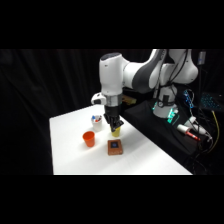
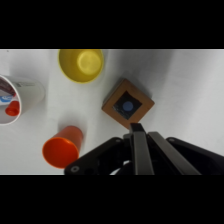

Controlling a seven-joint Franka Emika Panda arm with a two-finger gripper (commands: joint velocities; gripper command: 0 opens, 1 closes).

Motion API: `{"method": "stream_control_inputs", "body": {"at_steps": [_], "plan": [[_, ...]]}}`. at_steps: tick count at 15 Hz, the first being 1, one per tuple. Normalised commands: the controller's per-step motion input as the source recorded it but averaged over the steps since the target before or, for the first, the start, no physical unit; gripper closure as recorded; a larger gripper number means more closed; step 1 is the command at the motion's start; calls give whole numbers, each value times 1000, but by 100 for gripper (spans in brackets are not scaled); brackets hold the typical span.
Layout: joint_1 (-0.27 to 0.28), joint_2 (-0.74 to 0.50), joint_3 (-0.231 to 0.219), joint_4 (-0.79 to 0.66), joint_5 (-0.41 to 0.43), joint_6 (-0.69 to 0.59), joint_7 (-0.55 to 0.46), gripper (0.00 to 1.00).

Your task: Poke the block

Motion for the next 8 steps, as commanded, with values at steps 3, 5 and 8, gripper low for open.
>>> {"method": "stream_control_inputs", "body": {"at_steps": [3,5,8], "plan": [[65,139,-6,-5,-130,230,175,99],[75,153,-7,6,-127,222,176,99],[80,168,-14,20,-133,230,179,99]]}}
